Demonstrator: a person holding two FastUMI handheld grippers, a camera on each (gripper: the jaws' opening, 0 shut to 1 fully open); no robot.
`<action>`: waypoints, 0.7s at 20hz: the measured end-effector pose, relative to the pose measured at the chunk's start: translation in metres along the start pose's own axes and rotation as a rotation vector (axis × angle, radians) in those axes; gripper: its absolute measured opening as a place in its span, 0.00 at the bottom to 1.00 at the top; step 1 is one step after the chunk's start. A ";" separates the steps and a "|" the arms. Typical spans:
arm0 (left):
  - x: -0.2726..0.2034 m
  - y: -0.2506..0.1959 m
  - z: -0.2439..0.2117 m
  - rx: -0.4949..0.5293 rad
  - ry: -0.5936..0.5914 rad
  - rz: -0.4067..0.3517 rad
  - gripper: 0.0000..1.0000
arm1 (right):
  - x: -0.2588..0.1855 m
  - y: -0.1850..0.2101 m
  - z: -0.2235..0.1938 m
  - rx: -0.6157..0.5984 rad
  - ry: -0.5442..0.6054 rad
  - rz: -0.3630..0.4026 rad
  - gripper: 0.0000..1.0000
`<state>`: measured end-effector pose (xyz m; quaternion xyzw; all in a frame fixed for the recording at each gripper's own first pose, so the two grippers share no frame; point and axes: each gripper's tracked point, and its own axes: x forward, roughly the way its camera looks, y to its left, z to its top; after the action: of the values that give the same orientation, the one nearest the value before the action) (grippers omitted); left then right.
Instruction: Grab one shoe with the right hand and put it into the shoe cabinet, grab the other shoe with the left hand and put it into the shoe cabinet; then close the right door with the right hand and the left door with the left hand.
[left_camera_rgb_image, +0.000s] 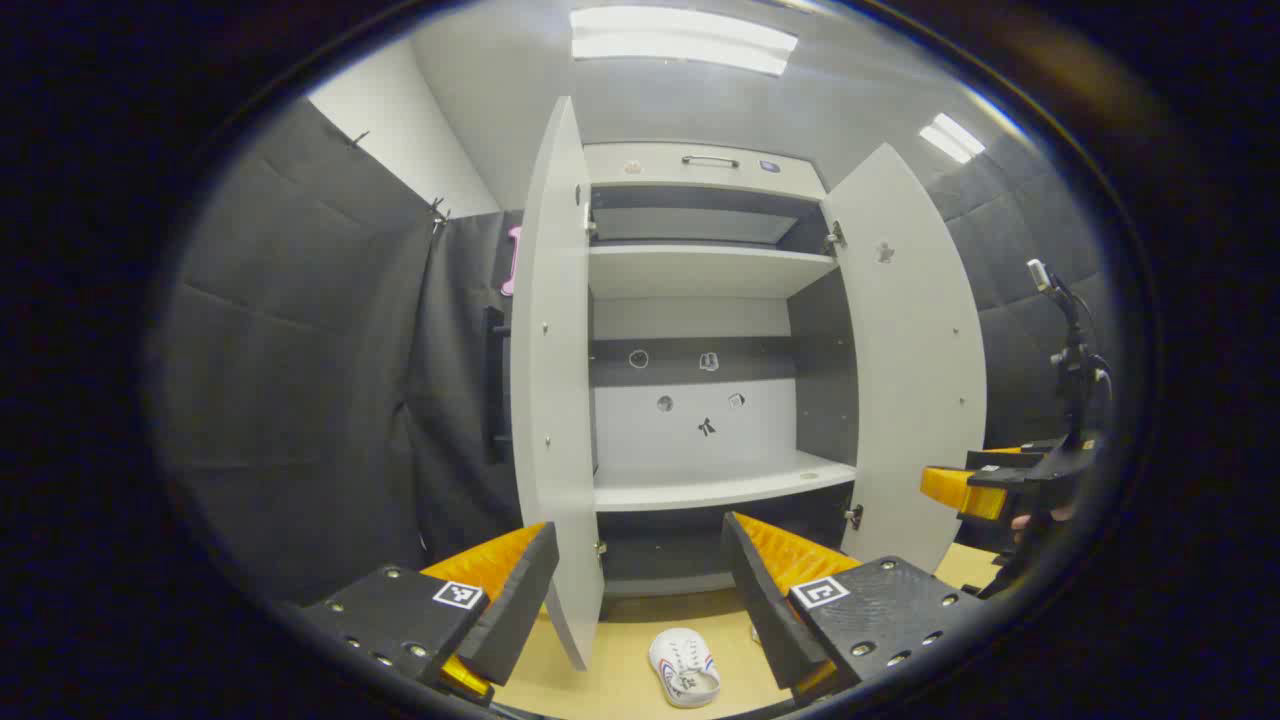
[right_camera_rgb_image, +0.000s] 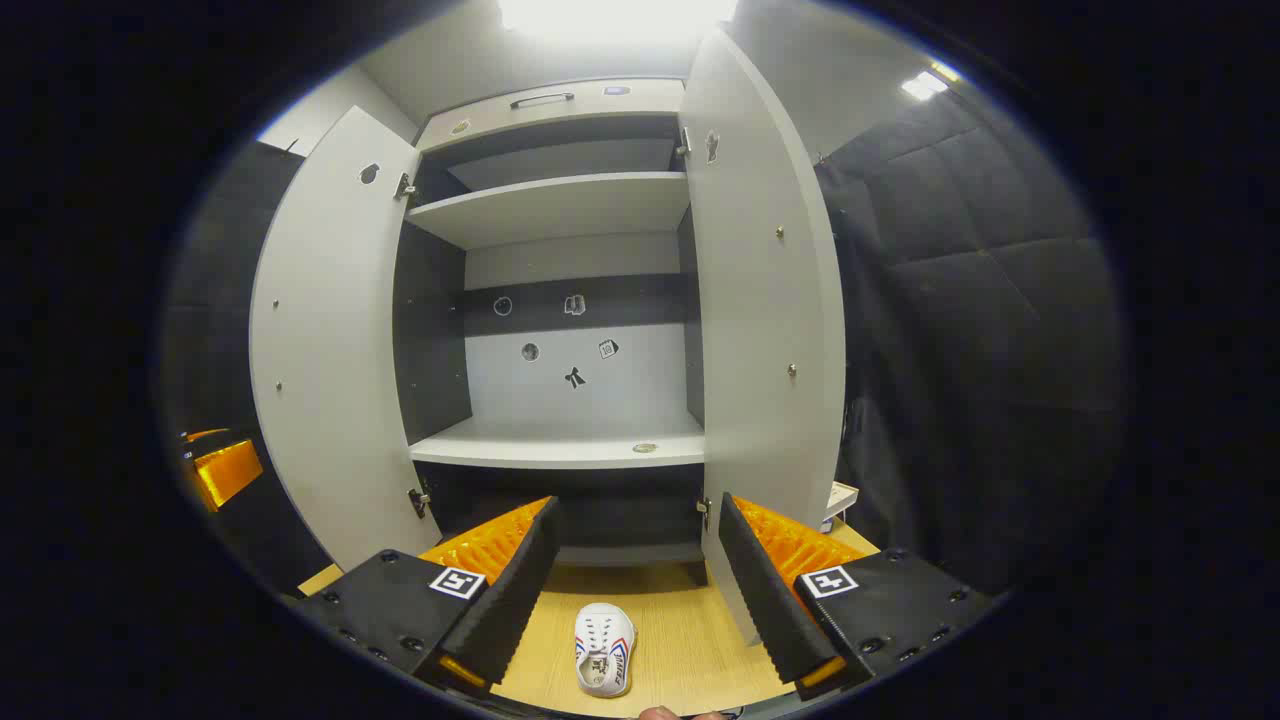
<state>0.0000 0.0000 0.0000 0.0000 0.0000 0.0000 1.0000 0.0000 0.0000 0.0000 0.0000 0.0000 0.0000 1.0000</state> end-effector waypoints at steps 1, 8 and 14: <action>-0.001 -0.002 -0.003 0.002 0.009 -0.002 0.94 | 0.000 -0.003 -0.001 -0.003 0.005 -0.004 0.99; -0.002 -0.015 -0.015 -0.054 0.042 -0.018 0.94 | -0.001 -0.007 -0.003 -0.026 0.002 0.000 0.99; 0.001 -0.010 -0.024 -0.103 0.062 0.005 0.94 | 0.000 -0.005 -0.011 -0.002 0.032 0.016 0.99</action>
<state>0.0006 -0.0101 -0.0241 -0.0515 0.0309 0.0024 0.9982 0.0001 -0.0049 -0.0109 -0.0009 0.0159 0.0080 0.9998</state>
